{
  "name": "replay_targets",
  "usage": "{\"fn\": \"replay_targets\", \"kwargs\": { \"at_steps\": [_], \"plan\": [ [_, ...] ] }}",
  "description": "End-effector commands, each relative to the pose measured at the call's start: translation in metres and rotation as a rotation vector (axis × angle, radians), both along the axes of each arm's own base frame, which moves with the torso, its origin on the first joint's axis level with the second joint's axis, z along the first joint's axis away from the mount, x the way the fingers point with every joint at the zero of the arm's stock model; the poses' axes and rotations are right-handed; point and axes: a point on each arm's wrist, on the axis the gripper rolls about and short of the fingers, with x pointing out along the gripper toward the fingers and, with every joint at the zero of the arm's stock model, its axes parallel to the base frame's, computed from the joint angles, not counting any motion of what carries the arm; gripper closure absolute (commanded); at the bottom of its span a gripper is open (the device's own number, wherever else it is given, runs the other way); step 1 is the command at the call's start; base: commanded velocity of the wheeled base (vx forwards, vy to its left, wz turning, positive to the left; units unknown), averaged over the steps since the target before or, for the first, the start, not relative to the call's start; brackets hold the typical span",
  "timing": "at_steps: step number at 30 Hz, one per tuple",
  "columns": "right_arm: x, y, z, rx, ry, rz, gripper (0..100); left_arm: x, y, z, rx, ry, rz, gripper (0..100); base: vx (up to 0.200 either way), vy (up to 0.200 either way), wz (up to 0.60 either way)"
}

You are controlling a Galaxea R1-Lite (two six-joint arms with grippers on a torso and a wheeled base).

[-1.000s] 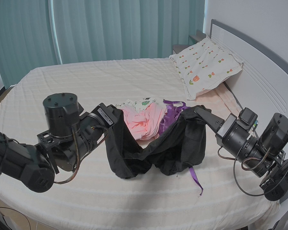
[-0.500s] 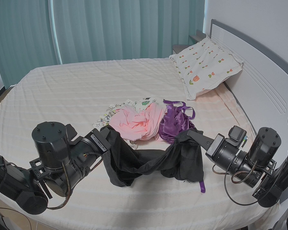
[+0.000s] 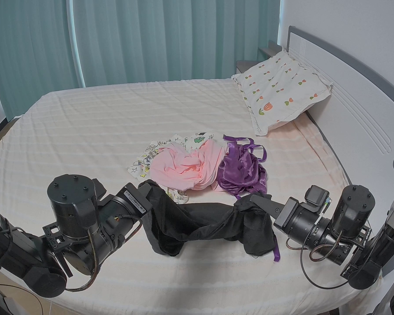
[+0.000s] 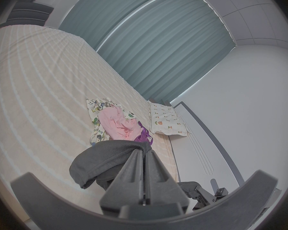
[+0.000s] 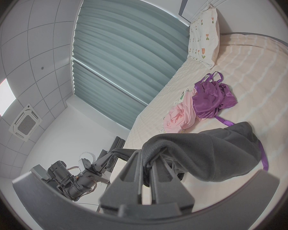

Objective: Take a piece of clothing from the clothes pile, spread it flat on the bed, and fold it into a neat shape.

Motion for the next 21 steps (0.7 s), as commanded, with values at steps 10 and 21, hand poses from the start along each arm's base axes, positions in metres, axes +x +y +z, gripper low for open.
{"fn": "replay_targets", "kwargs": {
  "at_steps": [10, 21],
  "plan": [
    [-0.0013, 0.0005, 0.0023, 0.007, -0.013, -0.012, 100, -0.0067, 0.0019, -0.0088, 0.031, 0.028, -0.01, 100, -0.02, 0.0, 0.0],
    [-0.0024, -0.0002, 0.0056, 0.014, -0.023, -0.02, 100, -0.0059, 0.005, -0.0079, 0.02, 0.03, -0.008, 100, 0.0, 0.091, 0.0]
  ]
}}
